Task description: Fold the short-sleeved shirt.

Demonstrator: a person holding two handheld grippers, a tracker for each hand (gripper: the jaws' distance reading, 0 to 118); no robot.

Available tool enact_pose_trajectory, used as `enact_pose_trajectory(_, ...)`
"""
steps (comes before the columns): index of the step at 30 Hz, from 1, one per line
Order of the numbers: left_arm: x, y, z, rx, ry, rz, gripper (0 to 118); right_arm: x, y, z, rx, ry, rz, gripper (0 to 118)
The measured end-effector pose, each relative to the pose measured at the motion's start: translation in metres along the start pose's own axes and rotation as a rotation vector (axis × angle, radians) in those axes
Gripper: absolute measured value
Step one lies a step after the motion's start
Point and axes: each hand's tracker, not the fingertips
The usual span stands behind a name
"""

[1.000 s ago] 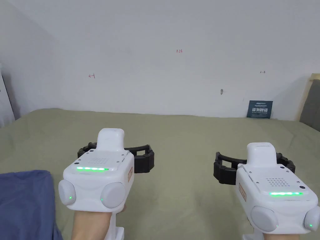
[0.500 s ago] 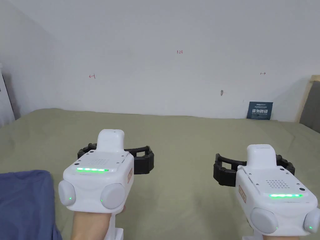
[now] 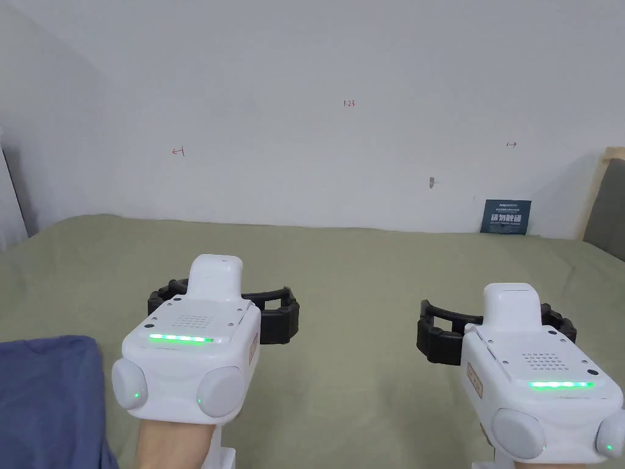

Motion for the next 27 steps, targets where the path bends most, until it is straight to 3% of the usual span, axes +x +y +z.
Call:
enact_pose_trajectory(9, 0.003, 0.001, -0.001, 0.027, 0.012, -0.035, 118, 0.002, 0.001, -0.001, 0.040, -0.008, -0.015, 118)
enact_pose_trajectory(15, 0.007, -0.004, -0.006, 0.033, 0.029, -0.080, 118, -0.004, 0.002, -0.002, 0.046, -0.013, 0.057, 118)
enact_pose_trajectory(22, -0.004, 0.001, -0.012, -0.022, 0.054, -0.021, 118, -0.002, 0.001, -0.008, -0.010, 0.018, 0.019, 117)
enact_pose_trajectory(23, -0.004, 0.001, -0.011, -0.030, 0.062, -0.031, 118, 0.000, 0.002, -0.007, -0.026, 0.038, 0.002, 114)
enact_pose_trajectory(24, -0.004, 0.000, -0.010, -0.021, 0.062, -0.039, 114, 0.001, 0.002, -0.007, -0.028, 0.050, -0.027, 103)
enact_pose_trajectory(25, -0.004, -0.002, -0.010, -0.009, 0.045, -0.039, 91, 0.003, 0.003, -0.009, -0.048, 0.048, -0.048, 72)
enact_pose_trajectory(26, -0.006, -0.002, -0.014, -0.043, 0.073, -0.046, 15, 0.003, 0.002, -0.012, -0.056, 0.029, -0.059, 4)
enact_pose_trajectory(27, -0.003, 0.000, -0.012, -0.025, 0.052, -0.008, 0, 0.006, -0.002, -0.012, -0.017, 0.014, -0.108, 0)
